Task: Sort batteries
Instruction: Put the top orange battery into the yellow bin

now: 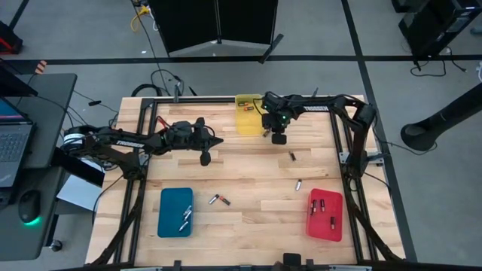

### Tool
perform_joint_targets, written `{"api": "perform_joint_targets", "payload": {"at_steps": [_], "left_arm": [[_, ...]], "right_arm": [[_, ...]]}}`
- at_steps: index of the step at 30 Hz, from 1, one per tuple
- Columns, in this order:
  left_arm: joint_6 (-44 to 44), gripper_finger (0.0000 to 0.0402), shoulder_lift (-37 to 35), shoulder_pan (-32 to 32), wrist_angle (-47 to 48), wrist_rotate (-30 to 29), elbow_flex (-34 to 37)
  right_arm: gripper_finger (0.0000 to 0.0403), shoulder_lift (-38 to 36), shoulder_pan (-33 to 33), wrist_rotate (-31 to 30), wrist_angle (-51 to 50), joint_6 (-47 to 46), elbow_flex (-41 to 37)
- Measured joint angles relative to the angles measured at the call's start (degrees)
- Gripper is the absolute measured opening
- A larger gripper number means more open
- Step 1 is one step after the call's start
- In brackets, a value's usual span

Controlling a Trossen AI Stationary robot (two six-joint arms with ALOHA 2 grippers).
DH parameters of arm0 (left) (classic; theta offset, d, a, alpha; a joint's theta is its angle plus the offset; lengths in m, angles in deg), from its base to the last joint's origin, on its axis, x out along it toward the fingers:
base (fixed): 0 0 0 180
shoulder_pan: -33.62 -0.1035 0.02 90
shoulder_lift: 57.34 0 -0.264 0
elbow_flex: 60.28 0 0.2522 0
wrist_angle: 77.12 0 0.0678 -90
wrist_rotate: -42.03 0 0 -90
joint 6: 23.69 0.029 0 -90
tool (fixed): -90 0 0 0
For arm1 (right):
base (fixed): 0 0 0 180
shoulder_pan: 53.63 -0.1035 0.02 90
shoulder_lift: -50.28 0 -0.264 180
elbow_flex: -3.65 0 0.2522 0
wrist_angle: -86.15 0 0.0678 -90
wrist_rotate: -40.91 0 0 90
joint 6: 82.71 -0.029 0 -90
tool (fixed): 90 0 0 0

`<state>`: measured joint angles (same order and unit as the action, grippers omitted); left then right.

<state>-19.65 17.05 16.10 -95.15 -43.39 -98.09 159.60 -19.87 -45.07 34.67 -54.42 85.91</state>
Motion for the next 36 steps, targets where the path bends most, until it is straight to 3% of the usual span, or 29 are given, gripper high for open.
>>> {"api": "perform_joint_targets", "payload": {"at_steps": [8, 17, 36], "left_arm": [[0.1, 0.0006, 0.0, 0.0, 0.0, 0.0, 0.0], [0.2, 0.0006, 0.0, 0.0, 0.0, 0.0, 0.0], [0.2, 0.0006, 0.0, 0.0, 0.4, 0.1, 0.0]], "right_arm": [[0.0091, -5.2, -2.2, -1.8, -1.7, 6.4, 0.0], [0.0172, -2.0, -4.5, -6.0, 0.7, 16.8, 0.0], [0.0146, -1.6, -6.3, -1.0, 0.5, 21.6, 0.0]]}}
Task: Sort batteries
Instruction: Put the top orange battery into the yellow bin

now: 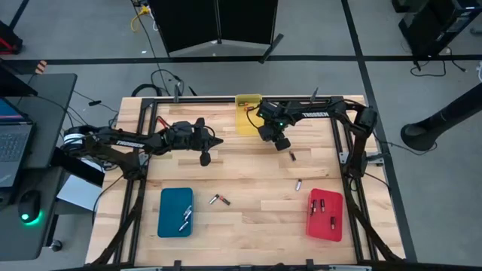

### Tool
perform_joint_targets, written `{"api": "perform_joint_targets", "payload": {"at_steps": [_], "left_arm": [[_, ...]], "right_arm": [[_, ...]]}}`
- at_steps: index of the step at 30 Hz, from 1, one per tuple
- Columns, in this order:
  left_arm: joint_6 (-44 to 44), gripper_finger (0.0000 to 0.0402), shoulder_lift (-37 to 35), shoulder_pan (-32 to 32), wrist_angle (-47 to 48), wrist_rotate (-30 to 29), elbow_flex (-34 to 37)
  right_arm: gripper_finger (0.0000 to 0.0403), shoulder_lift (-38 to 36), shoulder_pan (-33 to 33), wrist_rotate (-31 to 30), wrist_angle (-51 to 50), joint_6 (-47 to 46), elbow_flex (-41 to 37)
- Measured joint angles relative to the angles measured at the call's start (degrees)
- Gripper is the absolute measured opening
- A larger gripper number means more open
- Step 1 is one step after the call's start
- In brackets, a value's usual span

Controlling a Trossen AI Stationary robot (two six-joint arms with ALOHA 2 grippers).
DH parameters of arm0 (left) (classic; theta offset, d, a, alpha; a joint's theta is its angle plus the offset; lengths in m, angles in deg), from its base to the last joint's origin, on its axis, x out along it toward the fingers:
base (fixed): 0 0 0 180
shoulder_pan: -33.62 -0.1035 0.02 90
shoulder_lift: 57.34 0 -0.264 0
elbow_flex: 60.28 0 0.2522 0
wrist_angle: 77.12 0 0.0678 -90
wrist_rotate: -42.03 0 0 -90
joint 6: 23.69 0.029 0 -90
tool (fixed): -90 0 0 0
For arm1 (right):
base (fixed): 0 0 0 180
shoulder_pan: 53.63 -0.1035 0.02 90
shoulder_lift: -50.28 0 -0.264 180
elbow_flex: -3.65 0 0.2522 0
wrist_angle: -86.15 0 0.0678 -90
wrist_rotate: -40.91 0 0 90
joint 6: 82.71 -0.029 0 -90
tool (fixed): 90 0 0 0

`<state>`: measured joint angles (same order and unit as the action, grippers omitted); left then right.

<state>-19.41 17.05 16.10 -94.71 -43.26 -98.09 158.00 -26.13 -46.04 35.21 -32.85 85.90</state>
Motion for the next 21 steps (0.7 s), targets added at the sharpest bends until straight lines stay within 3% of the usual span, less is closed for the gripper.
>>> {"api": "perform_joint_targets", "payload": {"at_steps": [14, 21], "left_arm": [[0.0, 0.0006, 0.0, 0.0, 0.0, 0.1, 0.0], [0.0, 0.0006, 0.0, 0.0, 0.0, 0.1, 0.0]], "right_arm": [[0.0127, 0.0, 0.4, -0.8, 2.0, 1.1, -2.9], [0.0101, 0.0, 0.4, -1.0, 0.9, -4.5, -3.2]]}}
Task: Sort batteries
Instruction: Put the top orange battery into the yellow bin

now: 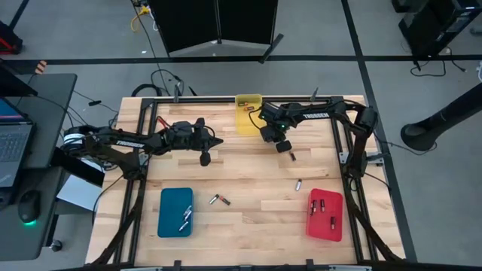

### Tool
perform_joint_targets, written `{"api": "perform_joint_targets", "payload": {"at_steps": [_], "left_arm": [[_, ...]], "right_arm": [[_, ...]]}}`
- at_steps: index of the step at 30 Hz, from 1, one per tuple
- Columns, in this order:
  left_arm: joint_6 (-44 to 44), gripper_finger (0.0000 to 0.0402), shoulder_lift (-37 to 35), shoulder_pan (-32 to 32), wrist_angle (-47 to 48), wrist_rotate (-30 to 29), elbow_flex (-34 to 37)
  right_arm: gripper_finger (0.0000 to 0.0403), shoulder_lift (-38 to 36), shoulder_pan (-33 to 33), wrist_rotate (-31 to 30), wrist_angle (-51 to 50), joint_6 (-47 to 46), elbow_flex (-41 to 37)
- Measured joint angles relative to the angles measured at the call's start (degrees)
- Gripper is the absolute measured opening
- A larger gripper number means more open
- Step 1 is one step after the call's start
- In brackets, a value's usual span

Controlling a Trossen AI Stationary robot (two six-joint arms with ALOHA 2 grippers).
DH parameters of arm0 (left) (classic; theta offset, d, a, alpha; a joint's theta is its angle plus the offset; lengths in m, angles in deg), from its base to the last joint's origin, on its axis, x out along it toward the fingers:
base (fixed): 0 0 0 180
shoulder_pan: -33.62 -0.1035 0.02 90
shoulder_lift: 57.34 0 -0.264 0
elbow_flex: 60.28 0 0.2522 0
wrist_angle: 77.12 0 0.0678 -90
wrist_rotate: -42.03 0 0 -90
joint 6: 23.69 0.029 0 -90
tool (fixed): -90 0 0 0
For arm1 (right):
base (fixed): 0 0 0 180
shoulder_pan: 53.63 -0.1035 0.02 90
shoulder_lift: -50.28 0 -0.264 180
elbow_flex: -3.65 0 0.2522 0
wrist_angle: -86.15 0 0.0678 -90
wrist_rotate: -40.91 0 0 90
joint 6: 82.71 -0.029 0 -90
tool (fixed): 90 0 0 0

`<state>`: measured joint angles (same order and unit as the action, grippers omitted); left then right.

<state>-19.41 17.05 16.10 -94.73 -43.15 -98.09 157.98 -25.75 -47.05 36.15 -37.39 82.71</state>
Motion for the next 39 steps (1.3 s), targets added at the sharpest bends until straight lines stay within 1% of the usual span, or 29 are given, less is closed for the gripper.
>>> {"api": "perform_joint_targets", "payload": {"at_steps": [3, 4, 8, 11, 16, 19, 21, 24, 28, 30, 34, 39], "left_arm": [[0.0, 0.0006, 0.0, 0.0, 0.0, 0.0, 0.0], [0.0, 0.0006, 0.0, 0.0, 0.0, 0.0, 0.0], [0.0, 0.0006, 0.0, 0.0, 0.0, 0.0, 0.0], [0.0, 0.0006, 0.0, 0.0, 0.0, 0.0, 0.0], [0.0, 0.0006, 0.0, 0.0, 0.0, 0.0, 0.0], [0.0, 0.0006, 0.0, 0.0, 0.0, 0.0, 0.0], [0.0, 0.0006, 0.0, 0.0, -0.4, 0.0, 0.0], [0.0, 0.0006, 0.0, 0.0, -1.0, 0.0, 0.0], [0.0, 0.0006, 0.0, 0.0, -1.3, 0.0, 0.0], [0.0, 0.0006, 0.0, 0.0, -1.3, 0.0, 0.0], [0.0, 0.0006, 0.0, 0.0, -1.2, 0.0, 0.0], [0.0, 0.0006, 0.0, 0.0, -0.6, 0.0, 0.0]], "right_arm": [[0.0061, -0.1, -0.3, 0.5, -0.4, -1.7, 0.0], [0.0054, -0.2, -0.6, 0.5, -0.6, -1.7, 0.0], [0.0054, -1.1, -2.2, 0.5, -0.8, -2.2, 0.1], [0.0054, -2.7, -3.4, 0.6, -1.3, -5.3, 2.8], [0.0054, -4.9, -3.9, 1.0, -2.7, -11.4, 9.5], [0.0054, -4.8, -3.5, -0.6, -3.9, -12.1, 16.5], [0.0054, -3.0, -3.1, -2.3, -4.8, -11.1, 21.9], [0.0054, 1.6, -1.7, -2.2, -7.8, -8.9, 30.3], [0.0054, 10.1, 0.7, -1.7, -15.7, -6.1, 41.5], [0.0054, 14.6, 1.7, -0.9, -20.0, -5.2, 45.7], [0.0054, 20.5, 2.9, -0.4, -22.2, -3.5, 50.7], [0.0054, 25.0, 4.8, -0.2, -22.3, -0.3, 52.5]]}}
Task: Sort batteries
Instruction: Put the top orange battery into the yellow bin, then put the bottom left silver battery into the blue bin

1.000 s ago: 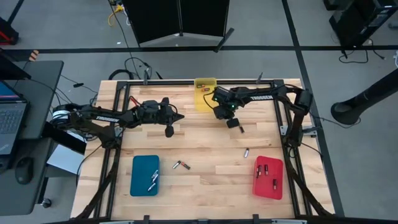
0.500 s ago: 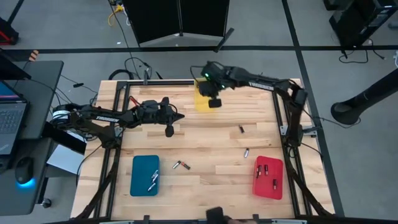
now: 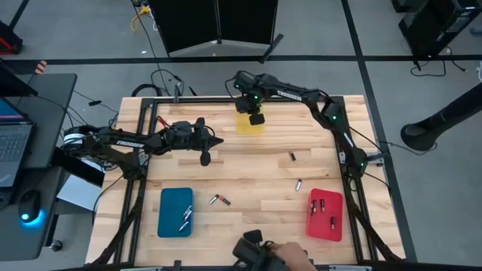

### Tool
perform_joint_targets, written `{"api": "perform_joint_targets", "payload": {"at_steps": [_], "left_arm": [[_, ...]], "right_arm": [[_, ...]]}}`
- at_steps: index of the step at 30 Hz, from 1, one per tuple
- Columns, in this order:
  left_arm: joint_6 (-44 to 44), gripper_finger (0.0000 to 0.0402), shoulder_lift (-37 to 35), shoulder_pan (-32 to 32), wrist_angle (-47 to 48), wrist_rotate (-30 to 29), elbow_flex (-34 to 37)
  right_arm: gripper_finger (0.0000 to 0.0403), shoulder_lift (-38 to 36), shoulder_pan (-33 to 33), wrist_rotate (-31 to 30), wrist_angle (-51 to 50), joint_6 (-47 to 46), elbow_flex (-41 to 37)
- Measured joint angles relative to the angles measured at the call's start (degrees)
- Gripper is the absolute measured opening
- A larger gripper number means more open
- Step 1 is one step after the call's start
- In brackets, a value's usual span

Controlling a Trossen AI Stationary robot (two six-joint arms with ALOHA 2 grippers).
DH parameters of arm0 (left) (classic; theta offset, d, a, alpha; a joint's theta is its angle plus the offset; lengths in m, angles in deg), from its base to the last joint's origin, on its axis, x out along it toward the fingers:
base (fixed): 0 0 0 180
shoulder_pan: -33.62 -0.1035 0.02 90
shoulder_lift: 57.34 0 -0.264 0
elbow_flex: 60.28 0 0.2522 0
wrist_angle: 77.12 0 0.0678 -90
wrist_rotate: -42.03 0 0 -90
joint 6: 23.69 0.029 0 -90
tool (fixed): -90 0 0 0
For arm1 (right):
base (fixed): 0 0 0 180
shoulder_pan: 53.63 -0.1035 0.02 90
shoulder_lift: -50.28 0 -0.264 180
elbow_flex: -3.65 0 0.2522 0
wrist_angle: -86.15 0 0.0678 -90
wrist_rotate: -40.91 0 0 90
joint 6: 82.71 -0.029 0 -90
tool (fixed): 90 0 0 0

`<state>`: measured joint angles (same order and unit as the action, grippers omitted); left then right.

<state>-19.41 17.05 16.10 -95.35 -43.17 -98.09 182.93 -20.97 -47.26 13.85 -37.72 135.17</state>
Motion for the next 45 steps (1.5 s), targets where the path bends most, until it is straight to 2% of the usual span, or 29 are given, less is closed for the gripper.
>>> {"api": "perform_joint_targets", "payload": {"at_steps": [13, 30, 38, 45], "left_arm": [[0.0, 0.0006, 0.0, 0.0, 0.1, 0.0, 0.0], [0.0, 0.0006, 0.0, 0.0, 0.3, 0.0, 0.0], [0.0, 0.0006, 0.0, 0.0, 0.7, 0.0, 0.0], [0.0, 0.0006, 0.0, 0.0, 0.7, -0.2, 0.0]], "right_arm": [[0.0054, 3.7, 2.1, 2.8, 1.4, 2.6, 0.2], [0.0054, 6.0, 2.6, 4.0, 2.3, -1.2, 0.1], [0.0119, 6.1, 2.6, 4.3, 4.6, -3.0, 0.1], [0.0147, 5.3, 2.6, 3.2, 4.9, -3.8, 0.1]]}}
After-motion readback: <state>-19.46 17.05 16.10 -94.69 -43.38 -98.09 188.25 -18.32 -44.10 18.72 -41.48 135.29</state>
